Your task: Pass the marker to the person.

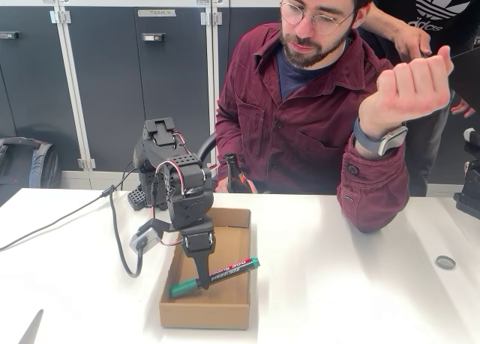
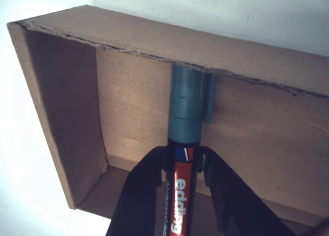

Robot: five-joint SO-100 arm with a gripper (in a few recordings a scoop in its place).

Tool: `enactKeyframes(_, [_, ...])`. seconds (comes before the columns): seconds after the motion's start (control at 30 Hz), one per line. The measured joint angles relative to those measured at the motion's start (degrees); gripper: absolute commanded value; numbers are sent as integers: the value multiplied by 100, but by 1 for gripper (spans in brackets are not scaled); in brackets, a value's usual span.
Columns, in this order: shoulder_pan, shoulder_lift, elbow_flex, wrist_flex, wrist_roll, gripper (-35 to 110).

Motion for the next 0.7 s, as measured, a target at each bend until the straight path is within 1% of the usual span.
enactKeyframes(0.13, [0,9,-9,26,-44,-5])
enactKeyframes(0.27, [9,44,-185,290,-202,-5])
enactKeyframes(0.37, [79,606,18,281,-439,-5])
enactKeyframes(0.5, [272,1767,659,0,-1011,-5])
enactKeyframes(0.6, [290,2435,686,-9,-1679,-5])
enactKeyframes(0.7, [211,2681,483,26,-2373,-5])
